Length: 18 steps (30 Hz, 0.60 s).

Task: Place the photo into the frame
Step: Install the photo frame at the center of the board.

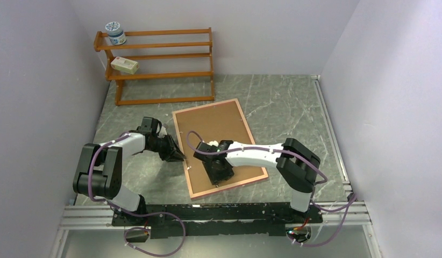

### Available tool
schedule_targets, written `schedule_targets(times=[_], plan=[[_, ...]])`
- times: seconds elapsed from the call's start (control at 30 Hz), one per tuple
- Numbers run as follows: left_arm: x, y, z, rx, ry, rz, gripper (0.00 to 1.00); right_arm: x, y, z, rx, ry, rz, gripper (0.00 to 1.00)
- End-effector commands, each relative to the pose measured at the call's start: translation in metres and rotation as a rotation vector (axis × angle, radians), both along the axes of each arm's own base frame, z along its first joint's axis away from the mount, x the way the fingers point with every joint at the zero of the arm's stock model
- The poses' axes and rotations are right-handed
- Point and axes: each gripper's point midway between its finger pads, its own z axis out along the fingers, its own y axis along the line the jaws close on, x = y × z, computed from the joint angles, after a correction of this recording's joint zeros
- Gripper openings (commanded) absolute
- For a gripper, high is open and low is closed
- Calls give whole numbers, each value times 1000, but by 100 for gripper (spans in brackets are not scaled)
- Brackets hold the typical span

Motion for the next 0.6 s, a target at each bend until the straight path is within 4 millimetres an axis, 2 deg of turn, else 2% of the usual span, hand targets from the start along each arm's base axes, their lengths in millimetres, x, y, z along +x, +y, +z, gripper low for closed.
schedule_targets(times=[0.0, 0.3, 0.43, 0.57], plan=[[7, 3, 0, 32, -31, -12, 26, -10, -14, -3, -25, 16, 18, 50], [7, 3, -1, 33, -31, -14, 26, -12, -12, -5, -11, 27, 36, 39], [6, 3, 0, 35, -33, -12, 26, -11, -9, -3, -3, 27, 39, 40], [10, 5, 4, 46, -47, -10, 26, -6, 1, 9, 41, 7, 34, 44]])
